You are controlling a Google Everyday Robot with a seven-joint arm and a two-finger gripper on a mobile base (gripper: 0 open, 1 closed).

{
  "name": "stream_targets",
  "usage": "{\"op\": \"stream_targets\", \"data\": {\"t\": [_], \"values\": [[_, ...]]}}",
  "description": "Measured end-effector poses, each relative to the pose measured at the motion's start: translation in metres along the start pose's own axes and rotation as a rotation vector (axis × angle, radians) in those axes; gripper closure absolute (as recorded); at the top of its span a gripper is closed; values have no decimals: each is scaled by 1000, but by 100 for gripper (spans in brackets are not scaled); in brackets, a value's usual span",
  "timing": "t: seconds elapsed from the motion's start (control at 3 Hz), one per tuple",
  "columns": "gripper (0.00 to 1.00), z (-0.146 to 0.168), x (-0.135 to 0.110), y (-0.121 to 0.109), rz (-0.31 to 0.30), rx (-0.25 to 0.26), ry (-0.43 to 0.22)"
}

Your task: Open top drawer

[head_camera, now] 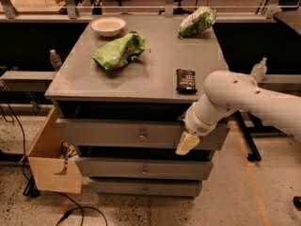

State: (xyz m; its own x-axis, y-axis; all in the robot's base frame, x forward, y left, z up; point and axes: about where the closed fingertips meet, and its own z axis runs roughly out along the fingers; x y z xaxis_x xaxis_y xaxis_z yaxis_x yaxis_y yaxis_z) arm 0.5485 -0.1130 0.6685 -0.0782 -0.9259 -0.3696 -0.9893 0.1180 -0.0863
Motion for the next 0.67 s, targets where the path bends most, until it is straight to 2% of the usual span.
{"op": "stream_targets", "data": {"t": [0.33, 0.67], "values": [[63, -15, -2, 8, -17, 12, -16], [85, -41, -8, 28, -45, 16, -50]]}}
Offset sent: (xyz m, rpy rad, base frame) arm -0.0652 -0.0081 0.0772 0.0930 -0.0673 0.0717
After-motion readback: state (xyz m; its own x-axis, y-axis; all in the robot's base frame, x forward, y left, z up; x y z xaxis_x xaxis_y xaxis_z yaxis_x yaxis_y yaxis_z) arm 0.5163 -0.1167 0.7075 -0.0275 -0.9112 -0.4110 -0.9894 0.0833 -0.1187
